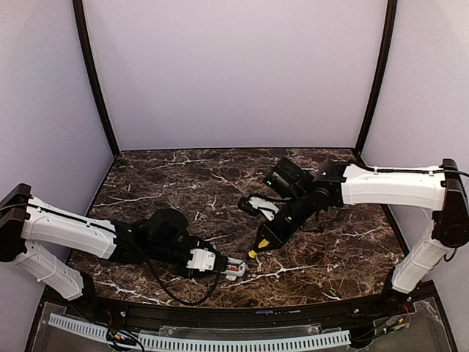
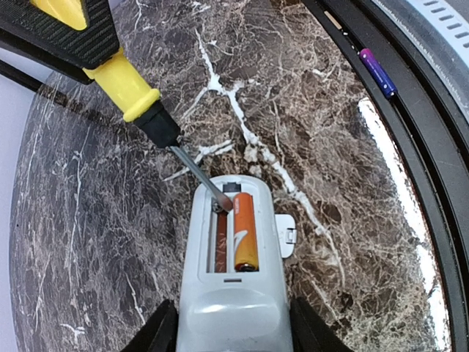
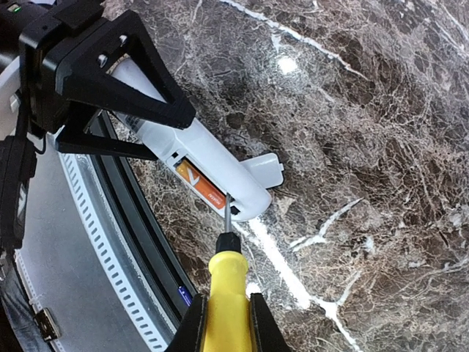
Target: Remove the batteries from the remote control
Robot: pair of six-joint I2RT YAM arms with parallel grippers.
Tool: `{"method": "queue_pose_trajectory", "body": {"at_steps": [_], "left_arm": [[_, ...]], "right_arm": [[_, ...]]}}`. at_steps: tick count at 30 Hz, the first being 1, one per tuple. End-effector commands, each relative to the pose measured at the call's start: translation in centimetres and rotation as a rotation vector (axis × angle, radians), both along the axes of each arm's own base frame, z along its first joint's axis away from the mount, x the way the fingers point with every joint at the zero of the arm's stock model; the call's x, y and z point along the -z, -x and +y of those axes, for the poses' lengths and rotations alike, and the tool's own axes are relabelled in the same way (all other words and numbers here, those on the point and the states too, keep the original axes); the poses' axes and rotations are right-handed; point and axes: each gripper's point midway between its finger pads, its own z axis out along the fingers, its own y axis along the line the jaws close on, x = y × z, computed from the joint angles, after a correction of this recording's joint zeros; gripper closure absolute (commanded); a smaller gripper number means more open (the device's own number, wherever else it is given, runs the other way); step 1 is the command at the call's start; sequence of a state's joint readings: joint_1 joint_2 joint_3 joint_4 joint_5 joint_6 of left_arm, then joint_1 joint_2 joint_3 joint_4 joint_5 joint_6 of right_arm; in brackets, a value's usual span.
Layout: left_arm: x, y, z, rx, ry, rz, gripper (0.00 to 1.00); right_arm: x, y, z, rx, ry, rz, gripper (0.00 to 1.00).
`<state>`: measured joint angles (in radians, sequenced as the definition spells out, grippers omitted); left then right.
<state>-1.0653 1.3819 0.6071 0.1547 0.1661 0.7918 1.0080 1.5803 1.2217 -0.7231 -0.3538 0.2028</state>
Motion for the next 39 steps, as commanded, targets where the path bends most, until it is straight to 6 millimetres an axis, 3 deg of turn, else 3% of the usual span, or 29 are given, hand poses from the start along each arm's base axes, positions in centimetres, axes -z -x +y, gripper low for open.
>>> {"method": "queue_pose_trajectory", "body": {"at_steps": [1,15,22,29,39], "left_arm": [[-5.1,-2.9,-2.5,-0.07,0.162,-0.12,1.0],[-3.8,-2.5,-2.4,-0.051,0.126,-0.099,1.0],[-3.0,-2.1,-2.4,-0.026,0.107,-0.086,1.0],[-2.5,-1.9,-2.5,-0.013,0.103,-0.076,1.0],[-1.6,-1.2,-2.7,0.013,0.097,-0.035,1.0]], "right_arm": [[3.3,1.2,-1.3,0.072,0.145,0.117,1.0],[2.6,0.4,-0.1,0.04,0.094,0.07,1.0],[-0.2,-0.2,0.5,-0.116,-0.034,-0.12,1.0],[-2.3,0.6,1.3,-0.271,-0.166,-0.214,1.0],[-0.1,2.1,0.6,-0.355,-0.157,-0.164,1.0]]}}
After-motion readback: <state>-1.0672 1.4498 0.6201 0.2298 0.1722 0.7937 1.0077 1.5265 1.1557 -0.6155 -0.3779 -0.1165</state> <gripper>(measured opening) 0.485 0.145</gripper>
